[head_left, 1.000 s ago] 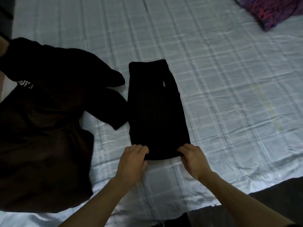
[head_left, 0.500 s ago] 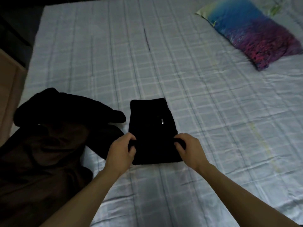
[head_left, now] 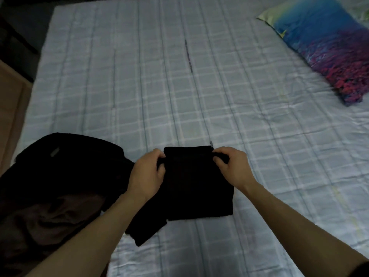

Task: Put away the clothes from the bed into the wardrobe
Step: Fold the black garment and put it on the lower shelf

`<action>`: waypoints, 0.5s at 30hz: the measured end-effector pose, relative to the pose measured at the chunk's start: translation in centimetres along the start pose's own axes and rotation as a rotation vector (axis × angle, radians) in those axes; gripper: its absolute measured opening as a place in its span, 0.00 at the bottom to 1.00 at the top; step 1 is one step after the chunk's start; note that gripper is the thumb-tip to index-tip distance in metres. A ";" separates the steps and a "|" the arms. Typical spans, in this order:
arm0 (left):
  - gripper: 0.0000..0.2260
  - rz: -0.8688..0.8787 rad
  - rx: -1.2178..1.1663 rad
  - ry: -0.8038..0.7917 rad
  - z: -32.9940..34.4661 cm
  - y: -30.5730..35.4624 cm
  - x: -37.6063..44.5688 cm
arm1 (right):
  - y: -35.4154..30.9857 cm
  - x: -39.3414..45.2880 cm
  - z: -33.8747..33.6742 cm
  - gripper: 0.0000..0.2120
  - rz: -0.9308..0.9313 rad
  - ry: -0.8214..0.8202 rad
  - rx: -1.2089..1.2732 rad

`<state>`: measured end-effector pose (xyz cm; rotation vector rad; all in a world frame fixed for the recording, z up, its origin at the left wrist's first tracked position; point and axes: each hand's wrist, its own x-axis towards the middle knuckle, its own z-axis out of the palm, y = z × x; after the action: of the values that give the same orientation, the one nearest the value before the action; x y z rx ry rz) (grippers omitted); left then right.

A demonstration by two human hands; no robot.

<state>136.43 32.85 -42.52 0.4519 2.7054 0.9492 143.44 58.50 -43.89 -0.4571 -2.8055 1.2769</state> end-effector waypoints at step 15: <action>0.20 0.132 0.402 0.025 9.0 -3.3 0.4 | 5.0 -1.2 8.5 0.26 -0.221 -0.080 -0.417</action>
<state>138.28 35.56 -51.50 0.7035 2.9208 0.4338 144.66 55.00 -53.17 -0.0959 -3.0823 0.6837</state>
